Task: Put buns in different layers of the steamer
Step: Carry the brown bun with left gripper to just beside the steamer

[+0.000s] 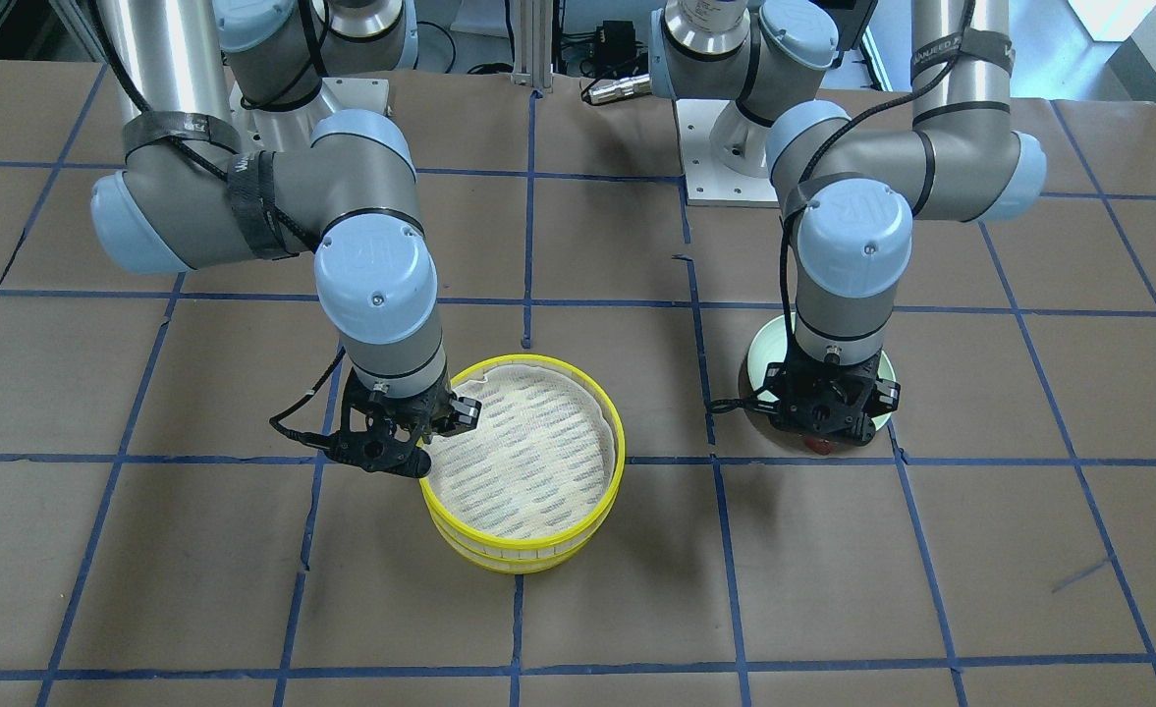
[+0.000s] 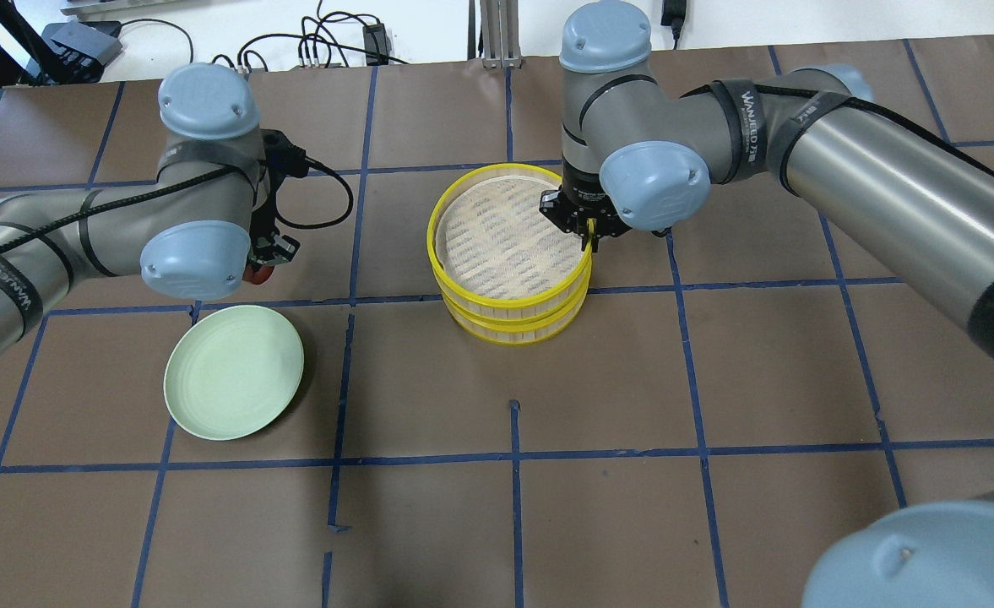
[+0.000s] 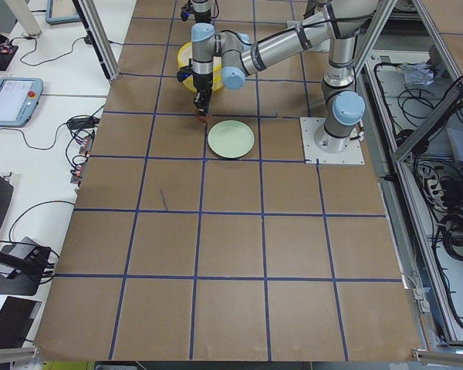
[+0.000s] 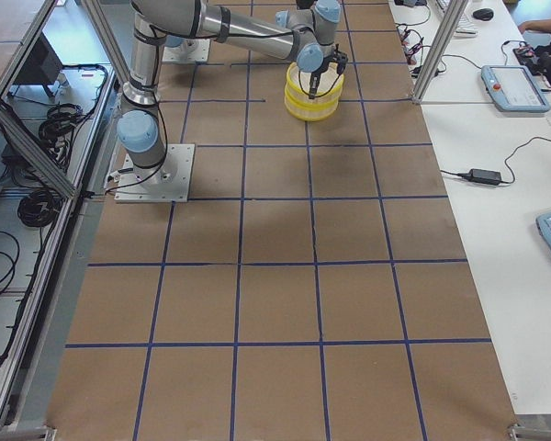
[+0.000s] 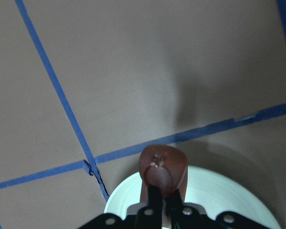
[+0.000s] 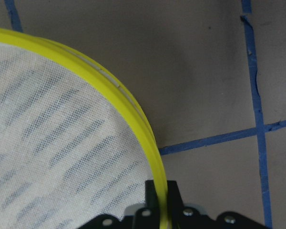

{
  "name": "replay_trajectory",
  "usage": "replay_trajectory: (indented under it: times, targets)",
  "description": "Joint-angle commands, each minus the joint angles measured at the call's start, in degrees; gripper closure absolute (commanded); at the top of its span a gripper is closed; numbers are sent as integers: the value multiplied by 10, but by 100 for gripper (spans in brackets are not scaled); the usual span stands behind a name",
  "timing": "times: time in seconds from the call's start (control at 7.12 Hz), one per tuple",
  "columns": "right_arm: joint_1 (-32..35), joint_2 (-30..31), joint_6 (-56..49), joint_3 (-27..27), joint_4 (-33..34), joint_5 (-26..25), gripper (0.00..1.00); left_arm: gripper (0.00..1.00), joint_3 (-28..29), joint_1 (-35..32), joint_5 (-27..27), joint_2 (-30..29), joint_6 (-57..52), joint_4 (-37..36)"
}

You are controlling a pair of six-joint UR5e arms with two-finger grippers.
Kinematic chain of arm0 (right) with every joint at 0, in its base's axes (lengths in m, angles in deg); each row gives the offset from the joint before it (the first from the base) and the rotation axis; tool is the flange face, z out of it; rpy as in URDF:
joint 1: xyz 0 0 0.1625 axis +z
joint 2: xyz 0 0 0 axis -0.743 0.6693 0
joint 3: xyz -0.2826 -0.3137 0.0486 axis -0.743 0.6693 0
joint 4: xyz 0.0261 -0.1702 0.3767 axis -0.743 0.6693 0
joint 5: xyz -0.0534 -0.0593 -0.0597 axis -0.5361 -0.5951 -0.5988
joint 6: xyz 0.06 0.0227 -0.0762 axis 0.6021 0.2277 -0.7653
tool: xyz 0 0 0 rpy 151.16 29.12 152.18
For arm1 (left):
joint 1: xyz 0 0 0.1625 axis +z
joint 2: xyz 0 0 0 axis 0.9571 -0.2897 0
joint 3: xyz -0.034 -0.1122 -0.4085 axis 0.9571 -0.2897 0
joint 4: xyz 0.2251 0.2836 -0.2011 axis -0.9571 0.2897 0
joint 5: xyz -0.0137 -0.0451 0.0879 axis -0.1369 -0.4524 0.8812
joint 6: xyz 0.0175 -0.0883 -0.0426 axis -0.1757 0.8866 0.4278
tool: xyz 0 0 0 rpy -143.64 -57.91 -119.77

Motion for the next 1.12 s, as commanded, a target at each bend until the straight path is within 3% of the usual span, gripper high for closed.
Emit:
replay_trajectory:
  times: [0.0, 0.28, 0.98]
  targets:
    - [5, -1, -9, 1, 1, -3, 92, 94, 45, -35, -94, 29, 59, 46]
    - [4, -2, -9, 2, 1, -5, 92, 94, 72, -55, -162, 27, 168, 46]
    - [1, 2, -13, -1, 1, -7, 92, 94, 72, -58, -166, 27, 169, 44]
